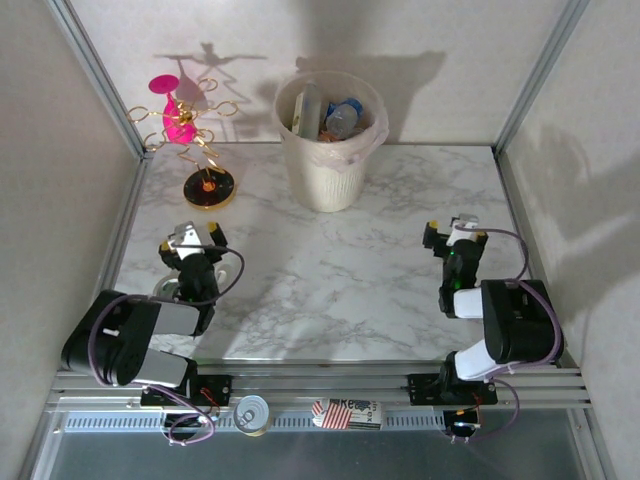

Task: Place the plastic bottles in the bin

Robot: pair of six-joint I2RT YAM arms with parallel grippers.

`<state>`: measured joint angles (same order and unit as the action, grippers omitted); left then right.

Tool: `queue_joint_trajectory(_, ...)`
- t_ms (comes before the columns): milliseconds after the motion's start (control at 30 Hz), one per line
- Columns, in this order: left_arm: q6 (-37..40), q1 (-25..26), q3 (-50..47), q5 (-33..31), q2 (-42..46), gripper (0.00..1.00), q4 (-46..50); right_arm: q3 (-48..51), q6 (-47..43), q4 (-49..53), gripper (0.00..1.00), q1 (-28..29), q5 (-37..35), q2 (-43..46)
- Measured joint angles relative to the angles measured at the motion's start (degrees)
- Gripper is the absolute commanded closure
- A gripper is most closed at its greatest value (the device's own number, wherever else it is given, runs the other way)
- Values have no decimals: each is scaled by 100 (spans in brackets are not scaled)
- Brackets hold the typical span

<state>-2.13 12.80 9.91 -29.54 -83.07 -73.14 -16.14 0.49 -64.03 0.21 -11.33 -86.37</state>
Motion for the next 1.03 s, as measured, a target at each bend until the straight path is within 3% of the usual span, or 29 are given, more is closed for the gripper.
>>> queue_joint_trajectory(267, -7, -409, -79, 391, -278, 0, -391, 466, 190, -730, 1, -103, 664, -184)
queue_joint_trajectory(467, -164, -662, 72, 754, -535, 0, -424, 466, 190, -909, 1, -37, 664, -184)
queue_joint_trajectory(967, -221, -664, 76, 881, -540, 1, -417, 466, 186, -949, 1, -2, 638, -188)
queue_joint_trajectory(1000, -225, -664, 76, 881, -538, 30, -417, 466, 186, -949, 1, 24, 619, -188)
queue_joint_trajectory(1033, -251, -664, 76, 887, -540, 96, -417, 466, 186, -949, 1, 48, 599, -188)
